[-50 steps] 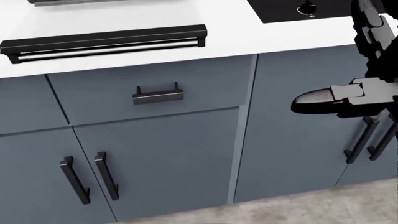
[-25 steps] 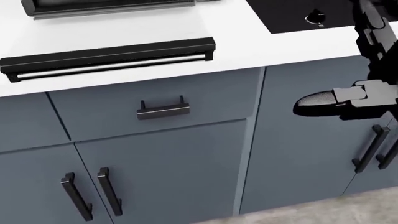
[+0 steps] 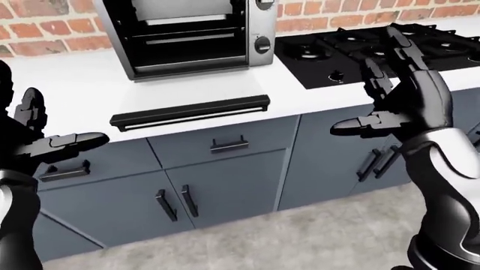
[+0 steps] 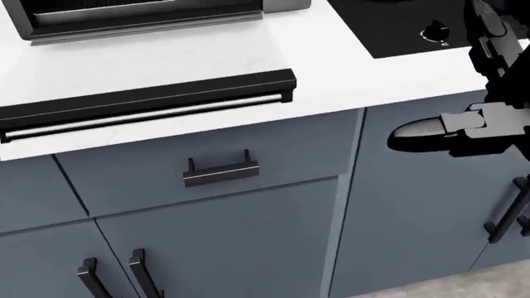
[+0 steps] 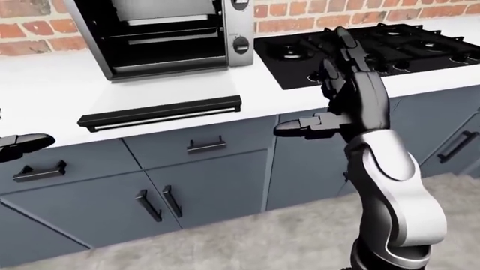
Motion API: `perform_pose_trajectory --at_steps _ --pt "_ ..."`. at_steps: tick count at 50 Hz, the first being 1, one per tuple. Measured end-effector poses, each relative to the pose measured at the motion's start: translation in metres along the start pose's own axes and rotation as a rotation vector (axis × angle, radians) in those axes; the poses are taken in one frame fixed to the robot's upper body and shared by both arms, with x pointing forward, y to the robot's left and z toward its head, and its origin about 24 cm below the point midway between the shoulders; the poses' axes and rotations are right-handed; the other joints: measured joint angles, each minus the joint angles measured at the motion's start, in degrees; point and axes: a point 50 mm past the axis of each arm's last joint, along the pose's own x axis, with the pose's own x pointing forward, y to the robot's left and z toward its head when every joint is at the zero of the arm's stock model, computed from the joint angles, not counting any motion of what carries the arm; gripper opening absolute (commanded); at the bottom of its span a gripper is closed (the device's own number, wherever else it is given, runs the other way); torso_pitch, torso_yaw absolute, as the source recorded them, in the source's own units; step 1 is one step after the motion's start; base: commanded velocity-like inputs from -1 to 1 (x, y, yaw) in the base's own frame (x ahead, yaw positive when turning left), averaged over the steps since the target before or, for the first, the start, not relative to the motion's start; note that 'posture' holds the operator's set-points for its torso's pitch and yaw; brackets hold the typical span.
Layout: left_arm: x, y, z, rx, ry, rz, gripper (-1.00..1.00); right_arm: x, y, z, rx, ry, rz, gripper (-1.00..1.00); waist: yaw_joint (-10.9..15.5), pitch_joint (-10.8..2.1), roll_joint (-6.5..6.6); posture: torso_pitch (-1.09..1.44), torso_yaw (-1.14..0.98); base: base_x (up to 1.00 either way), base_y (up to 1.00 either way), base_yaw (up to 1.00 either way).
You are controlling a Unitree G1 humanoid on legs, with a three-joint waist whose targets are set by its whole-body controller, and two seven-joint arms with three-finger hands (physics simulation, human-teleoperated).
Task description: Close the toaster oven door.
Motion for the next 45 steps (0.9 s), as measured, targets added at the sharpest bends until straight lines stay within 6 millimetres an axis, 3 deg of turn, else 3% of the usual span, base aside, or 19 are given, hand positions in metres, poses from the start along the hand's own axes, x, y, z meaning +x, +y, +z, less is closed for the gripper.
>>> perform_pose_trajectory --at_steps 6,8,11,13,16,19,20,24,32,34,37,39,42,45 --pt "0.001 -0.001 0.010 -0.006 -0.036 -0.011 1.00 0.000 -0.002 0.012 -0.010 -0.051 -0.016 1.00 0.3 -0.24 -4.83 0.00 0.00 0.18 0.15 0.00" --pt "0.000 -0.004 0.007 -0.017 -0.024 -0.023 1.00 0.000 -0.005 0.011 -0.010 -0.045 -0.030 1.00 -0.5 0.21 -3.51 0.00 0.00 0.18 0.15 0.00" --pt "0.001 -0.008 0.002 -0.022 0.008 -0.044 1.00 0.001 -0.008 0.006 -0.007 -0.009 -0.048 1.00 -1.0 -0.22 -4.23 0.00 0.00 0.17 0.15 0.00" --pt "0.001 -0.007 0.003 -0.020 0.003 -0.041 1.00 0.002 -0.008 0.009 -0.012 -0.016 -0.046 1.00 -0.9 -0.36 -3.54 0.00 0.00 0.18 0.16 0.00" --pt "0.001 -0.004 0.008 -0.015 -0.024 -0.027 1.00 -0.001 -0.008 0.015 -0.017 -0.050 -0.042 1.00 -1.2 0.12 -1.34 0.00 0.00 0.18 0.16 0.00" --pt "0.001 -0.002 0.011 -0.012 -0.040 -0.018 1.00 0.001 -0.007 0.015 -0.014 -0.056 -0.036 1.00 -1.3 -0.48 2.40 0.00 0.00 0.17 0.16 0.00" --pt "0.002 0.000 0.010 -0.014 -0.035 -0.009 1.00 0.001 -0.005 0.013 -0.004 -0.049 -0.029 1.00 -0.9 -0.28 1.67 0.00 0.00 0.19 0.18 0.00" --pt "0.002 0.005 0.003 -0.014 0.003 0.015 1.00 0.003 -0.001 0.004 0.007 -0.002 0.001 1.00 0.1 -0.03 1.24 0.00 0.00 0.18 0.19 0.00" --pt "0.002 0.003 0.011 -0.012 -0.035 0.004 1.00 0.001 -0.004 0.017 -0.007 -0.062 -0.015 1.00 0.3 -0.10 -4.89 0.00 0.00 0.18 0.19 0.00" --pt "0.002 -0.001 0.006 -0.021 -0.014 -0.013 1.00 0.001 -0.006 0.014 -0.004 -0.050 -0.030 1.00 -0.5 0.28 -3.78 0.00 0.00 0.18 0.19 0.00" --pt "0.003 -0.003 0.003 -0.024 0.011 -0.029 1.00 0.002 -0.009 0.009 -0.002 -0.014 -0.046 1.00 -1.0 -0.19 -4.30 0.00 0.00 0.18 0.20 0.00" --pt "0.003 -0.001 0.006 -0.022 -0.001 -0.023 1.00 0.002 -0.007 0.012 -0.005 -0.026 -0.042 1.00 -1.0 -0.38 -3.56 0.00 0.00 0.17 0.19 0.00" --pt "0.002 0.001 0.012 -0.016 -0.033 -0.012 1.00 0.000 -0.006 0.016 -0.009 -0.056 -0.034 1.00 -1.2 0.06 -1.23 0.00 0.00 0.17 0.20 0.00" --pt "0.002 0.002 0.014 -0.012 -0.045 -0.009 1.00 0.001 -0.005 0.016 -0.005 -0.057 -0.031 1.00 -1.4 -0.46 2.25 0.00 0.00 0.18 0.20 0.00"
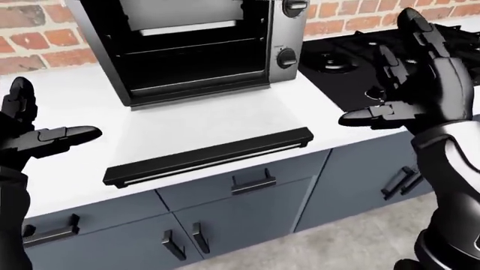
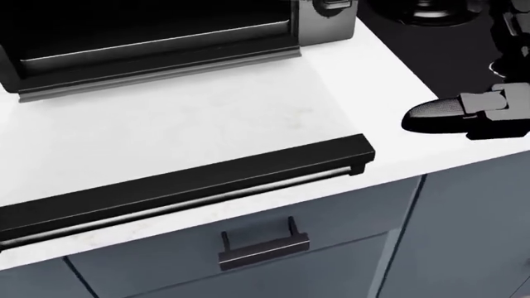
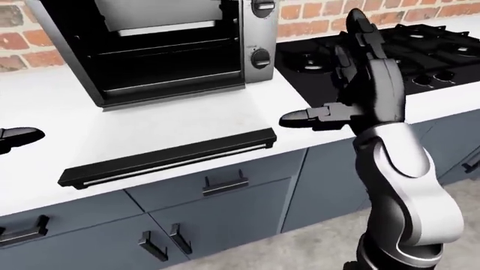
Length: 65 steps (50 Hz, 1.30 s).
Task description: Close the toaster oven door.
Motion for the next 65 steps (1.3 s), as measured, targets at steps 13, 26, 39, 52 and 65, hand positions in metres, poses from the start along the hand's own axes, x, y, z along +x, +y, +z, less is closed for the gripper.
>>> perform_pose_trajectory --at_steps 13,26,39,52,65 --pt "-0.001 0.001 -0.003 0.013 0.011 0.006 1.00 -0.002 0.005 0.000 0.005 -0.003 0.024 1.00 1.7 0.33 -6.97 0.00 0.00 0.18 0.20 0.00" --pt "-0.001 -0.003 0.000 0.016 -0.008 -0.015 1.00 0.001 0.000 0.000 0.001 -0.009 -0.004 1.00 0.3 -0.16 -0.39 0.00 0.00 0.15 0.17 0.00" --pt "-0.002 0.002 -0.009 0.013 0.035 0.004 1.00 0.011 -0.013 -0.004 -0.008 -0.020 -0.147 1.00 1.6 1.39 -5.51 0.00 0.00 0.00 0.00 0.00" --pt "-0.002 0.006 -0.003 0.026 0.004 0.024 1.00 0.011 -0.014 -0.004 0.032 -0.007 -0.127 1.00 3.2 0.47 -5.73 0.00 0.00 0.00 0.00 0.87" --pt "-0.001 0.001 -0.009 0.018 0.033 -0.013 1.00 0.016 -0.037 -0.013 0.005 0.064 -0.244 1.00 0.9 1.59 -4.15 0.00 0.00 0.00 0.00 0.15"
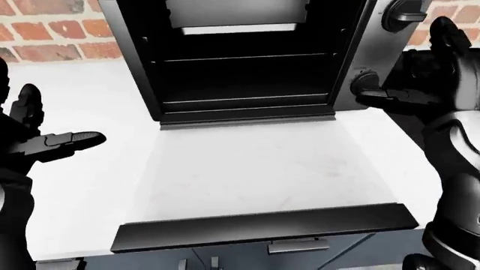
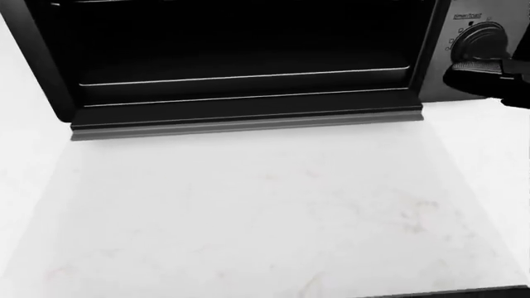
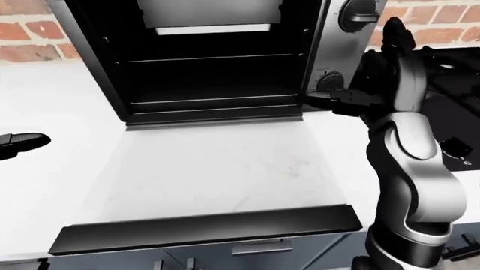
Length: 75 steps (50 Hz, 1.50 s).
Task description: Close the toaster oven door.
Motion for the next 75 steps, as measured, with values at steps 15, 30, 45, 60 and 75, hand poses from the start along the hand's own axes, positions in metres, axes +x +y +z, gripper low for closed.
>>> perform_pose_trajectory --at_steps 15,30,45,60,75 --pt "0.001 0.013 0.004 0.007 -0.007 0.045 1.00 0.002 -0.026 0.018 -0.096 -0.044 0.038 1.00 0.2 -0.51 -0.43 0.00 0.00 0.00 0.00 0.00" --pt "0.000 0.015 -0.002 0.020 0.001 0.054 1.00 -0.001 -0.047 0.021 -0.200 -0.089 0.031 1.00 0.4 -0.72 -0.71 0.00 0.00 0.00 0.00 0.00" --pt "-0.003 0.017 -0.004 0.023 0.003 0.059 1.00 -0.010 -0.056 0.016 -0.243 -0.066 0.058 1.00 0.3 -0.84 -0.60 0.00 0.00 0.00 0.00 0.00" --pt "-0.001 0.023 -0.003 0.027 0.002 0.071 1.00 -0.014 -0.063 0.000 -0.338 -0.038 0.115 1.00 0.1 -0.76 -0.48 0.00 0.00 0.00 0.00 0.00" --pt "-0.002 0.022 0.000 0.028 -0.005 0.071 1.00 -0.017 -0.076 0.002 -0.418 -0.060 0.123 1.00 0.0 -0.77 -0.51 0.00 0.00 0.00 0.00 0.00"
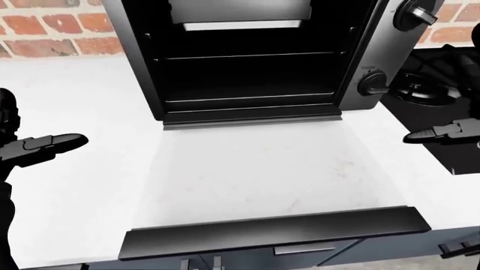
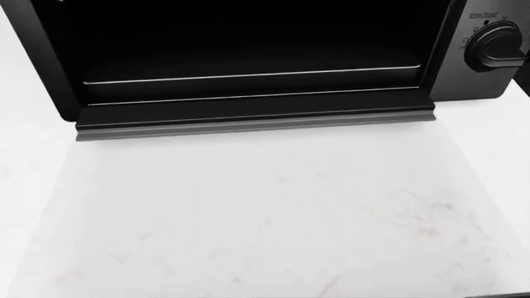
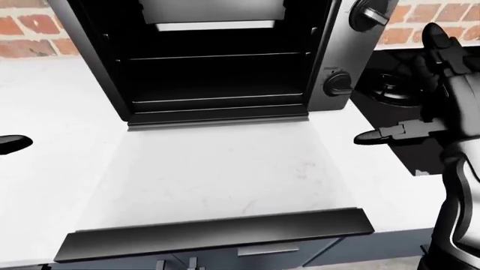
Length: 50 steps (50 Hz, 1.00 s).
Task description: Close the toaster oven door.
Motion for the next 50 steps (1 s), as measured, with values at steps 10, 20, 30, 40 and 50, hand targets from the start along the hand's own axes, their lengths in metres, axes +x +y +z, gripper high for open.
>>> perform_pose_trajectory --at_steps 10,20,30,40,50 --pt "0.000 -0.002 -0.001 0.000 0.003 -0.006 1.00 -0.004 0.004 -0.007 -0.015 0.006 0.034 1.00 -0.1 0.00 -0.08 0.00 0.00 0.00 0.00 0.00" --pt "0.001 -0.001 -0.001 0.002 0.001 -0.003 1.00 -0.006 0.005 -0.011 -0.028 0.014 0.054 1.00 0.0 -0.10 0.01 0.00 0.00 0.00 0.00 0.00" --pt "0.001 -0.002 -0.003 0.004 0.008 -0.007 1.00 -0.007 0.006 -0.018 -0.044 0.026 0.065 1.00 -0.1 -0.13 -0.02 0.00 0.00 0.00 0.00 0.00" --pt "0.000 -0.002 -0.003 0.004 0.005 -0.007 1.00 -0.009 0.012 -0.021 -0.050 0.023 0.083 1.00 -0.1 -0.26 0.10 0.00 0.00 0.00 0.00 0.00" --pt "0.000 -0.001 -0.002 0.003 0.006 -0.009 1.00 -0.012 0.020 -0.025 -0.046 0.030 0.109 1.00 0.0 -0.33 0.12 0.00 0.00 0.00 0.00 0.00"
